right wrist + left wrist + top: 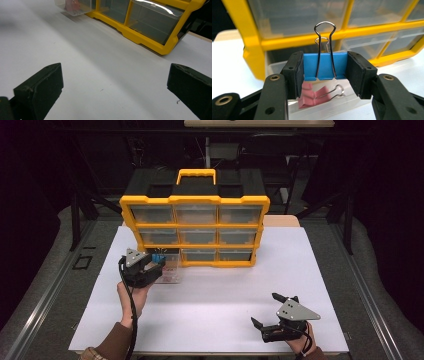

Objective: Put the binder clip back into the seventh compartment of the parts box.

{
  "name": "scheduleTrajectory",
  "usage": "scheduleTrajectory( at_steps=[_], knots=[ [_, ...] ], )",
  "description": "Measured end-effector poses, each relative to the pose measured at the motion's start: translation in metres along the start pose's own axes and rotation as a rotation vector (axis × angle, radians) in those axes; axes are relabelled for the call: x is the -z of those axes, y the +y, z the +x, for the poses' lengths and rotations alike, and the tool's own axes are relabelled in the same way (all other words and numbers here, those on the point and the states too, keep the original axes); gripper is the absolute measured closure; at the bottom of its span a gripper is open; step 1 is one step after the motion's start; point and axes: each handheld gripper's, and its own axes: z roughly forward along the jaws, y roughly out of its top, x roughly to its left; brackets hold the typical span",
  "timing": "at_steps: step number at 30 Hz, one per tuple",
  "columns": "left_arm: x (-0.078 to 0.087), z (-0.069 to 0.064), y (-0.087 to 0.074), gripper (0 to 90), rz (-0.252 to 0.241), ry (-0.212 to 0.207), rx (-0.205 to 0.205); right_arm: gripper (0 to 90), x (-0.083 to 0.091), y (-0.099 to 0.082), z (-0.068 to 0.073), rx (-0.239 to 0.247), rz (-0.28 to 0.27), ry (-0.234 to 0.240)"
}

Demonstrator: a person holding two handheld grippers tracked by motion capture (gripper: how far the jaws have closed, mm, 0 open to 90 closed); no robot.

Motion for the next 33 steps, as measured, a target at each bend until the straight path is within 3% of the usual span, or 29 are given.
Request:
scheduleTrajectory(
  at_steps=[7, 14, 23, 33],
  knots=[
    [0.007, 0.001, 0.000, 16.4, -0.020, -0.020, -0.018, 0.0, 0.000, 0.000, 0.000, 0.000, -0.001, -0.001],
    [0.022, -0.005, -0.005, 4.9, -0.039, -0.052, -0.065, 0.0, 0.001, 0.000, 0.000, 0.001, -0.003, -0.003],
    [0.040, -0.015, -0.023, 0.0, -0.021, -0.138, -0.160, 0.0, 0.001, 0.000, 0.000, -0.006, -0.003, -0.001],
    [0.055, -0.018, -0.045, 0.0, -0.002, -0.202, -0.208, 0.0, 0.001, 0.000, 0.000, -0.001, -0.004, 0.000]
  ],
)
